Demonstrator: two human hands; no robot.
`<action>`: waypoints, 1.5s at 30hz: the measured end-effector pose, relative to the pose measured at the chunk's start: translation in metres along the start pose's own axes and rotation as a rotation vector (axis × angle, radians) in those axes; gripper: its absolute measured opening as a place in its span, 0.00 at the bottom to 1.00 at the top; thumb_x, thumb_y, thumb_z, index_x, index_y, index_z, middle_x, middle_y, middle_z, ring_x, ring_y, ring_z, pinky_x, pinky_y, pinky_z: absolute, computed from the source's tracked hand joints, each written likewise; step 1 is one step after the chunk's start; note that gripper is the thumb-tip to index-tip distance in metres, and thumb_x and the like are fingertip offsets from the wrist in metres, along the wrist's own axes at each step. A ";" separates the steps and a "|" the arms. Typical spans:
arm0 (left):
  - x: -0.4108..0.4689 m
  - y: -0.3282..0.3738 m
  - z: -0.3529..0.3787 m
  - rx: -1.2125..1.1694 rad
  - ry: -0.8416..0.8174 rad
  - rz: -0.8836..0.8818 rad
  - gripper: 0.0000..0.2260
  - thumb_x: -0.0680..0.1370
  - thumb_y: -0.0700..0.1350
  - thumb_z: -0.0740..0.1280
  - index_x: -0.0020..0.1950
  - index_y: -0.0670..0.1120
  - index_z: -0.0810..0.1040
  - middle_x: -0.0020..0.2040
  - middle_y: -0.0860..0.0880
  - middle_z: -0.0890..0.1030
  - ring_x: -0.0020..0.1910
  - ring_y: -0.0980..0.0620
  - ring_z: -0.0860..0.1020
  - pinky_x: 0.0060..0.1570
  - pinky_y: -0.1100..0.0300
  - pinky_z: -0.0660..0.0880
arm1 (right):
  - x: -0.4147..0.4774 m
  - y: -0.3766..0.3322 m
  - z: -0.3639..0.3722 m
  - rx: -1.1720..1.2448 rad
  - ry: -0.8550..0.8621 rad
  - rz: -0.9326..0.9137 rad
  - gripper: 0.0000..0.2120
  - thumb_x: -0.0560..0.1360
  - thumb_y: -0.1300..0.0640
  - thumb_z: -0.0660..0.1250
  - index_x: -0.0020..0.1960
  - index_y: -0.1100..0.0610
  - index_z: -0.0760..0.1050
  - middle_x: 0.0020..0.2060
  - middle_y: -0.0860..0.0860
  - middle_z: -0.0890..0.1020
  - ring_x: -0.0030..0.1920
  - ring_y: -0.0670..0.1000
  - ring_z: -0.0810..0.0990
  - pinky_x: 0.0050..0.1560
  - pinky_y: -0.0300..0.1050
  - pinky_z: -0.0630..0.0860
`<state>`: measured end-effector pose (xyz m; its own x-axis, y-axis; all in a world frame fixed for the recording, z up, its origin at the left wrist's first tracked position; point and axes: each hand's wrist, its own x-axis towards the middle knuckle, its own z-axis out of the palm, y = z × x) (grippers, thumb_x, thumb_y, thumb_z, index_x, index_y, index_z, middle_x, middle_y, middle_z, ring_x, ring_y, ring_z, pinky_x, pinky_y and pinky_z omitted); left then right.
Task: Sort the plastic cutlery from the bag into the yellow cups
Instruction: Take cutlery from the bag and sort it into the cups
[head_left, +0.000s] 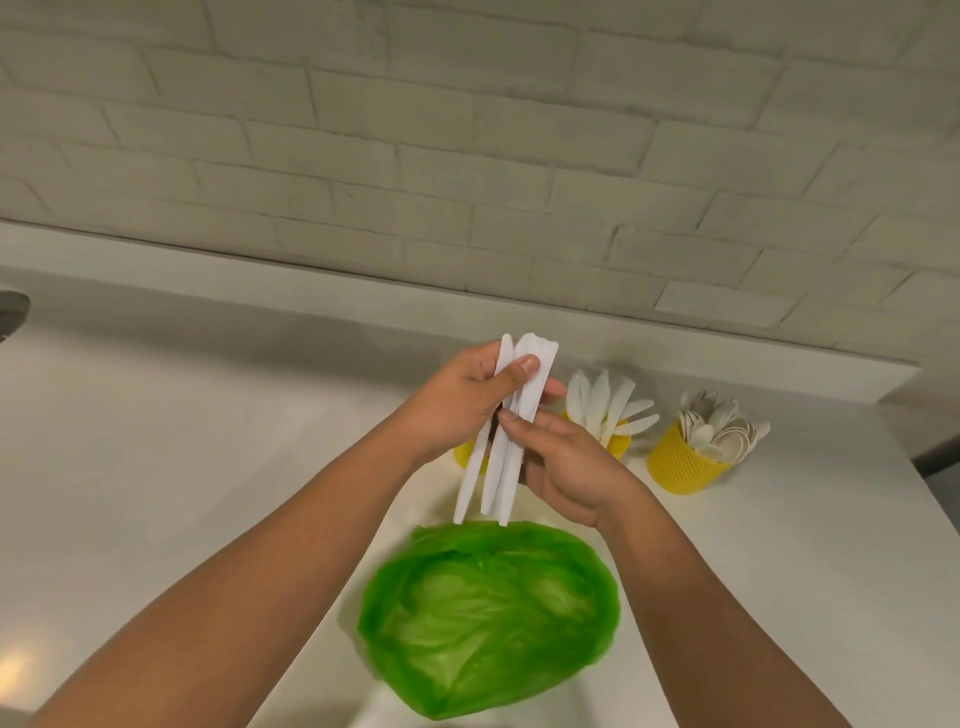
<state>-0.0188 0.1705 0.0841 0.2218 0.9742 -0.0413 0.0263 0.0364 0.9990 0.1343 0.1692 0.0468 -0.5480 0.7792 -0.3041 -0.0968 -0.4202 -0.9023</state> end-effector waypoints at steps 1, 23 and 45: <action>0.003 -0.001 -0.003 0.005 -0.013 0.005 0.16 0.86 0.46 0.61 0.63 0.36 0.79 0.52 0.44 0.87 0.44 0.56 0.85 0.41 0.67 0.78 | 0.002 -0.003 0.002 0.029 0.006 0.002 0.12 0.83 0.55 0.61 0.61 0.58 0.79 0.58 0.60 0.81 0.61 0.58 0.78 0.71 0.60 0.72; 0.050 -0.002 -0.033 0.386 0.180 0.276 0.14 0.84 0.51 0.62 0.69 0.52 0.75 0.59 0.51 0.81 0.59 0.54 0.79 0.62 0.55 0.76 | 0.028 -0.056 -0.032 -0.578 0.377 -0.300 0.07 0.79 0.57 0.72 0.53 0.60 0.85 0.46 0.55 0.88 0.48 0.53 0.88 0.53 0.57 0.85; 0.028 -0.093 0.059 1.239 -0.117 0.367 0.19 0.83 0.48 0.62 0.74 0.47 0.71 0.68 0.48 0.74 0.54 0.42 0.82 0.42 0.50 0.76 | 0.005 -0.012 -0.097 -0.792 0.841 -0.372 0.10 0.77 0.50 0.73 0.47 0.57 0.85 0.39 0.49 0.87 0.42 0.46 0.85 0.47 0.52 0.83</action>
<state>0.0429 0.1813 -0.0108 0.4896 0.8561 0.1654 0.8110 -0.5168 0.2742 0.2134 0.2236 0.0264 0.1440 0.9739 0.1756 0.5627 0.0653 -0.8241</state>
